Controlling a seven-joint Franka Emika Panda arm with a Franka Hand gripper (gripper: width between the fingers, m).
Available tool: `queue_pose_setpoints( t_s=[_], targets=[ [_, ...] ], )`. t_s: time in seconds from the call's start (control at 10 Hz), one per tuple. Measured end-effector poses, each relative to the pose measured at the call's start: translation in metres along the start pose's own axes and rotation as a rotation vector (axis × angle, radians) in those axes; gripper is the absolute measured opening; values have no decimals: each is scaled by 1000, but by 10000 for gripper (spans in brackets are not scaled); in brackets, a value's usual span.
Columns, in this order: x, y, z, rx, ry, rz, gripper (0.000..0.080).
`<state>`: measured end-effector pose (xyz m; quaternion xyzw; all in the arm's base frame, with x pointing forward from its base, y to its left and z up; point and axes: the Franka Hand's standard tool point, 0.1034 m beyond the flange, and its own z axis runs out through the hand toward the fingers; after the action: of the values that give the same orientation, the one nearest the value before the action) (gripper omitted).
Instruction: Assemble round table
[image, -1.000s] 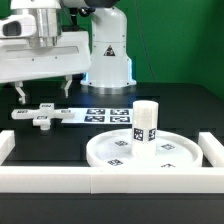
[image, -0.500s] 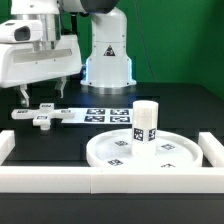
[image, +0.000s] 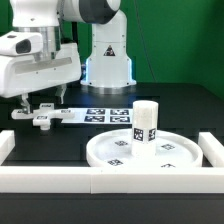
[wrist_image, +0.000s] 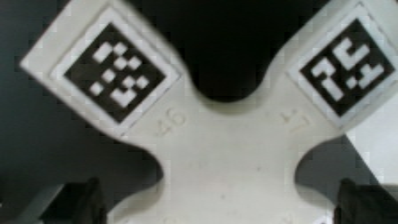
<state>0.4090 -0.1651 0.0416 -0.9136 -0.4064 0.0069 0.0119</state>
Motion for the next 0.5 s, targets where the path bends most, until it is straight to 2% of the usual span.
queue_pose_setpoints(
  t_s=[0.5],
  targets=[
    [-4, -5, 9, 16, -11, 0, 648]
  ],
)
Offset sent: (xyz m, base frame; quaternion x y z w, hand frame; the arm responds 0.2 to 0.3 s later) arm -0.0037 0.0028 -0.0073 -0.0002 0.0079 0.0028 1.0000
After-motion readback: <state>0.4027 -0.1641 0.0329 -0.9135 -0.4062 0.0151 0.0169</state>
